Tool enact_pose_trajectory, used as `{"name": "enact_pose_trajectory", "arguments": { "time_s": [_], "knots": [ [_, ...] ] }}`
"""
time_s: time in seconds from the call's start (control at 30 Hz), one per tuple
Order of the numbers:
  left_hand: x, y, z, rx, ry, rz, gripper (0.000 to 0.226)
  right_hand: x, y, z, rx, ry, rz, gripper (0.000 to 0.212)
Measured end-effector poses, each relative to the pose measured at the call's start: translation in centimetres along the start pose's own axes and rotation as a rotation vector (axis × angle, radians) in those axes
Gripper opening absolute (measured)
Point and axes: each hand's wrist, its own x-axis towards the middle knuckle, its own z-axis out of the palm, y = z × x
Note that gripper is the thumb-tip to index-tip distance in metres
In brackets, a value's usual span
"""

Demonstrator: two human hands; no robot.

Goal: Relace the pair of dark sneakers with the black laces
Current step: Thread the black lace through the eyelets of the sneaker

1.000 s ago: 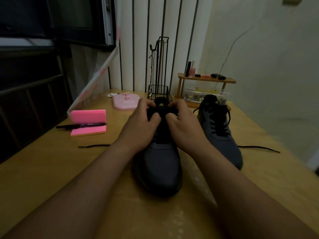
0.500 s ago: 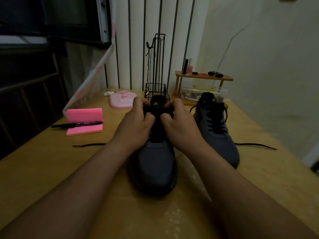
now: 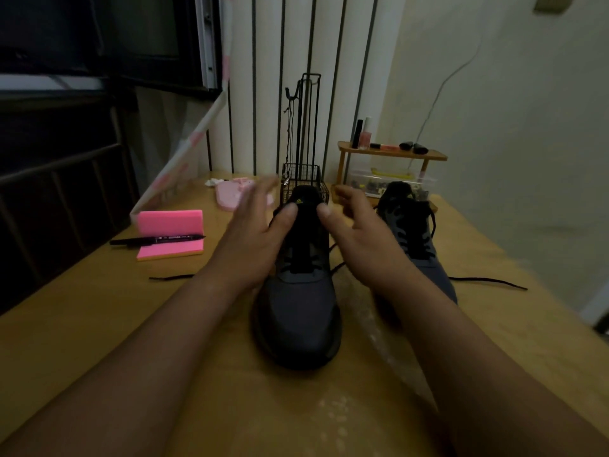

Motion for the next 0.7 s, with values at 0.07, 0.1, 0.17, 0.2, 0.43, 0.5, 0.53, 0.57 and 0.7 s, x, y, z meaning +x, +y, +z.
{"name": "enact_pose_trajectory", "arguments": {
  "time_s": [0.07, 0.1, 0.17, 0.2, 0.43, 0.5, 0.53, 0.57, 0.7],
  "knots": [
    [-0.1, 0.9, -1.7, 0.097, 0.217, 0.033, 0.023, -0.2, -0.9, -1.4, -0.074, 0.197, -0.051, 0.034],
    [-0.3, 1.1, -2.3, 0.117, 0.273, 0.007, 0.017, -0.1, -1.3, -1.9, -0.09, 0.261, -0.036, 0.022],
    [-0.9, 1.1, -2.4, 0.177, 0.176, -0.075, 0.035, -0.2, -1.8, -2.0, -0.125, 0.178, 0.064, 0.019],
    [-1.3, 1.2, -2.1, 0.235, 0.07, -0.121, 0.041, -0.4, -1.8, -1.5, -0.161, 0.077, 0.119, 0.023],
    [-1.2, 0.8, -0.1, 0.221, -0.051, -0.292, 0.039, -1.4, -1.7, 1.4, -0.246, -0.064, 0.19, 0.041],
    [-0.9, 0.9, 0.0, 0.26, -0.058, -0.297, 0.036, -0.9, -1.9, 1.5, -0.325, -0.099, 0.182, 0.035],
    [-0.7, 1.0, 0.1, 0.274, -0.069, -0.305, 0.035, -0.6, -1.9, 1.6, -0.359, -0.112, 0.18, 0.033],
    [-0.5, 1.1, 0.2, 0.284, -0.079, -0.306, 0.033, -0.4, -2.0, 1.7, -0.384, -0.121, 0.177, 0.031],
    [0.0, 1.3, 0.2, 0.324, -0.143, -0.234, 0.016, 0.0, -1.8, 2.3, -0.424, -0.122, 0.152, 0.027]
  ]
}}
